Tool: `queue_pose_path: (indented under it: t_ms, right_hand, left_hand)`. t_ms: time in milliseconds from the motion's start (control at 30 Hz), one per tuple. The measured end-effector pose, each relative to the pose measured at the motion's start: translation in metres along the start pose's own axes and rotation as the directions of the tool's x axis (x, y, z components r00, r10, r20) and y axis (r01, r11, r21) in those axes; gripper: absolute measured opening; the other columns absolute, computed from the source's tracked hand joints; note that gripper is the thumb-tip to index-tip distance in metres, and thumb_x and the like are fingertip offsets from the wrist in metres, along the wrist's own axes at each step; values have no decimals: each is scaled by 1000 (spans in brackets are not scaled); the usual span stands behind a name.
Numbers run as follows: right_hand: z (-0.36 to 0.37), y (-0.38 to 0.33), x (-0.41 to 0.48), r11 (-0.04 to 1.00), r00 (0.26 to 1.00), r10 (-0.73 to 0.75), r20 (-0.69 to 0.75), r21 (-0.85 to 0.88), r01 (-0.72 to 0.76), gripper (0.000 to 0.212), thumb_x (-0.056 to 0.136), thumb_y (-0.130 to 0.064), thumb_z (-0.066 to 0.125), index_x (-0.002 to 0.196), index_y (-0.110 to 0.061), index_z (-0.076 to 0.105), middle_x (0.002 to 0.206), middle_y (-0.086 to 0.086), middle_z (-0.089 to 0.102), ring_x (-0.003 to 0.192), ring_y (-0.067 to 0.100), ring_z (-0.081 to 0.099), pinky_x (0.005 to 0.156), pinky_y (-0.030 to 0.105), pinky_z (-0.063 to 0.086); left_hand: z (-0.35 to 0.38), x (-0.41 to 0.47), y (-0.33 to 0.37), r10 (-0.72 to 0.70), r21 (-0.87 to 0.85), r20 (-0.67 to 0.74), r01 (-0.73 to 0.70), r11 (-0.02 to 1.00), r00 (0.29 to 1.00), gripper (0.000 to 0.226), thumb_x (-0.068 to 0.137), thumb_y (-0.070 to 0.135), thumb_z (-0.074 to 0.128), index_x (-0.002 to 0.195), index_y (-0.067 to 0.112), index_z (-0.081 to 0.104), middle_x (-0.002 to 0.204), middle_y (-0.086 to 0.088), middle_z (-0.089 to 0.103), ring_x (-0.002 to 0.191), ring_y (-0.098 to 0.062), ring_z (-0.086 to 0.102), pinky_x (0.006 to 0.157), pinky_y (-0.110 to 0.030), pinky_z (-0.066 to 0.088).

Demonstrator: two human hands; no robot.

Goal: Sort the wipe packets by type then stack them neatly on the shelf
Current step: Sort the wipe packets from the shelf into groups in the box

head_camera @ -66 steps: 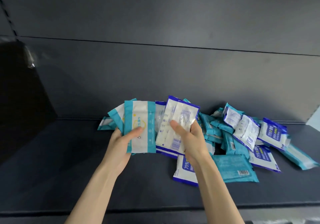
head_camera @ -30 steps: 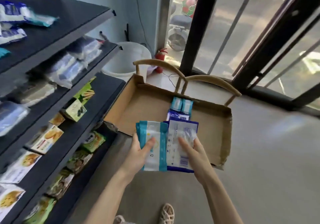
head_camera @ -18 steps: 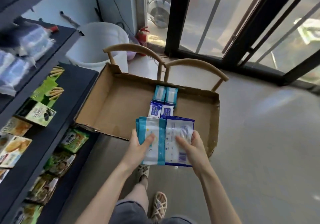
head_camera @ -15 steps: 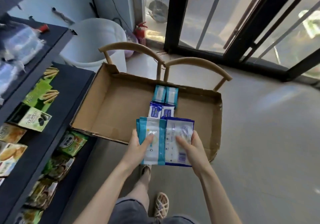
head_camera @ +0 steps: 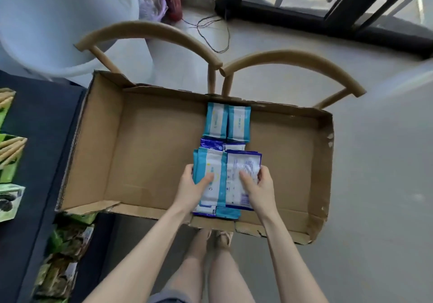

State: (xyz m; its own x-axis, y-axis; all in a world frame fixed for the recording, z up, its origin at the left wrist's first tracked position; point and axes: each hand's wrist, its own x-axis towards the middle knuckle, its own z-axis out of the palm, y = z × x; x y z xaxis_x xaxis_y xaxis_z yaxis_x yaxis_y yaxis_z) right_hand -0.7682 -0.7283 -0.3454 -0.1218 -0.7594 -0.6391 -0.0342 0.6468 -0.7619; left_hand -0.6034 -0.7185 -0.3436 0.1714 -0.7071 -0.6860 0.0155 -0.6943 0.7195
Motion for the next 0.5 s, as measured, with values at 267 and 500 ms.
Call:
queue_pose_path:
  t_ms: [267,500]
  right_hand:
    - [23,64,118,997,997,39,-61,-64,-43,16,88,-17,68,92,-23,53,94,0,66,90,20,65,81,45,54]
    - [41,112,155,851,977,-99,-187,-525,-14,49,93,-37,55,132,-10,42,137,8,33,123,21,31,102,33,23]
  left_hand:
    - [20,123,-53,-27,-5,-35,27,1000,999,23,87,18,67,98,29,50,100,9,64,91,-7,64,84,-33,55]
    - [38,168,-108,86,362,-147,-28,932,985,50,94,38,53,139,26,36,127,2,34,112,-5,37,100,-27,29]
